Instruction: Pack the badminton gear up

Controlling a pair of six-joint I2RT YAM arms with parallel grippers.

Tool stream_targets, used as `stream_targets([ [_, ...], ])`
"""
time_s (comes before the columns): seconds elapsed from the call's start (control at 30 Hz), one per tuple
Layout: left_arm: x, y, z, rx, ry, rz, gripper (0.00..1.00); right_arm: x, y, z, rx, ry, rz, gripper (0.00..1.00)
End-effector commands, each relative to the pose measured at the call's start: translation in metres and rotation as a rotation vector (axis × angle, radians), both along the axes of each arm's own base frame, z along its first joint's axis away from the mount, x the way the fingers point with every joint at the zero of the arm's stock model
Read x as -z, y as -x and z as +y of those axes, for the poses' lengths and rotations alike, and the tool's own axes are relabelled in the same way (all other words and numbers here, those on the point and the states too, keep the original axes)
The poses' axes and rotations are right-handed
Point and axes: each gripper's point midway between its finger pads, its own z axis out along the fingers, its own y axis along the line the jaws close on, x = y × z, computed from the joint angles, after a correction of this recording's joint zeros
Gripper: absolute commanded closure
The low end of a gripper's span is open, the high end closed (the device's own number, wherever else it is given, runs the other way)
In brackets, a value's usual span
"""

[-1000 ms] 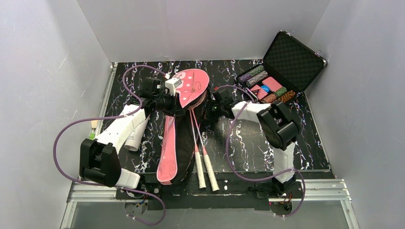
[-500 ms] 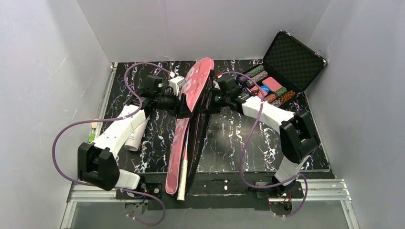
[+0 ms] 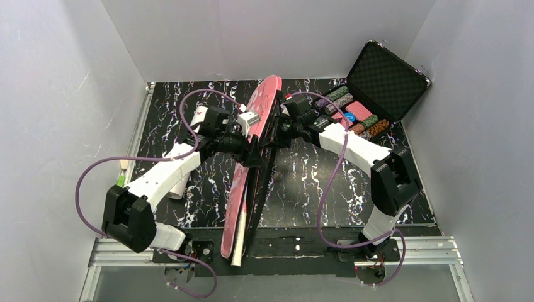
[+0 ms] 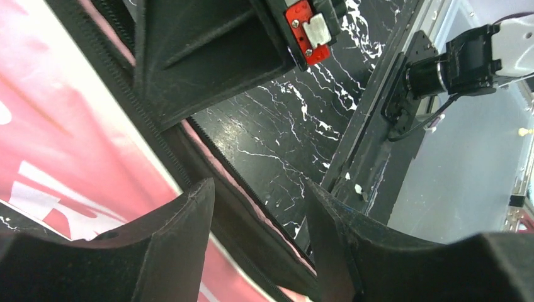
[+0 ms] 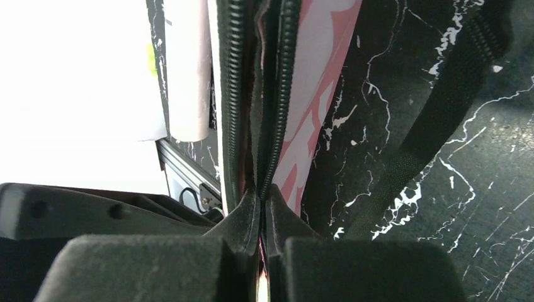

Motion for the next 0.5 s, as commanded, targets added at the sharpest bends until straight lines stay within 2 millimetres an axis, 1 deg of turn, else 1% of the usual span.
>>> stream_targets([
  [0.0,0.0,0.002,-0.003,0.015,-0.046,-0.094,0.46,-0.063,0.005,0.015,-0.033,-0.122,-0.073,0.99],
  [0.13,0.005,-0.008,0.005,-0.028,-0.121,-0.148,0.47,-0.067,0.008,0.019,-0.044,-0.126,-0.075,0.99],
  [0.2,0.004,-0.008,0.008,-0.024,-0.138,-0.16,0.5,-0.066,0.009,0.019,-0.046,-0.123,-0.072,0.99],
  [0.23,-0.002,-0.005,0.008,-0.014,-0.135,-0.161,0.51,-0.065,0.009,0.019,-0.046,-0.119,-0.069,0.99],
  [0.27,-0.012,-0.001,0.008,0.003,-0.124,-0.169,0.52,-0.063,0.009,0.019,-0.048,-0.116,-0.064,0.99],
  [0.4,-0.059,0.013,0.012,0.042,-0.086,-0.233,0.53,-0.057,0.01,0.019,-0.049,-0.108,-0.053,0.99],
  [0.47,-0.069,0.018,0.018,0.043,-0.11,-0.236,0.52,-0.056,0.01,0.019,-0.049,-0.109,-0.05,0.99],
])
